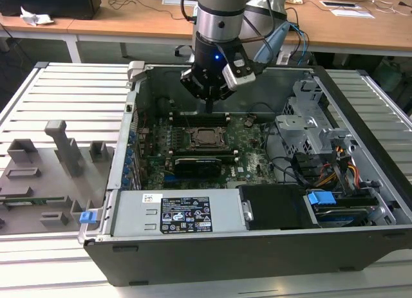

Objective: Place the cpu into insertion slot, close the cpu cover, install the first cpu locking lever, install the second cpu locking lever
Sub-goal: 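Install the first cpu locking lever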

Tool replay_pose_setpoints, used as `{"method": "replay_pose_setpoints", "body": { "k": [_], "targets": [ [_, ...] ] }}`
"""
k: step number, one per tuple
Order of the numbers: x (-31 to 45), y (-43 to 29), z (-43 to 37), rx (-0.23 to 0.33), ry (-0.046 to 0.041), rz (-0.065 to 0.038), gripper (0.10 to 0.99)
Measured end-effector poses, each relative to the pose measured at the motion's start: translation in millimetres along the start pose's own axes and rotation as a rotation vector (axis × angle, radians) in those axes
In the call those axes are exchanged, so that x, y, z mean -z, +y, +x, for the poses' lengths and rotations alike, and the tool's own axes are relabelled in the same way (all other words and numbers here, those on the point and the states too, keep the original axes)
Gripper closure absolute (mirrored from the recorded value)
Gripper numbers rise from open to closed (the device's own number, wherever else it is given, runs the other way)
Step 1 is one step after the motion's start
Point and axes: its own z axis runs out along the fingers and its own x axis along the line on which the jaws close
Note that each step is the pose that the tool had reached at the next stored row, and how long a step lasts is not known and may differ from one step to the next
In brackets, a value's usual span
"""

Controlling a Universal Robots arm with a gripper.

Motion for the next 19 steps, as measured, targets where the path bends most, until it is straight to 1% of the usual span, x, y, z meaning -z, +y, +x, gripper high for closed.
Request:
{"method": "replay_pose_setpoints", "body": {
  "k": [6, 10, 11, 16, 19],
  "targets": [
    [-0.3, 0.0, 0.0, 0.119, 0.0066, 0.002, 0.980],
    [-0.4, 0.0, 0.0, 0.186, 0.0104, 0.002, 0.980],
    [-0.5, 0.0, 0.0, 0.216, 0.0120, 0.003, 0.980],
    [-0.6, -0.1, 0.0, 0.311, 0.0173, 0.004, 0.980],
    [-0.6, -0.1, 0.0, 0.349, 0.0195, 0.005, 0.980]
  ]
}}
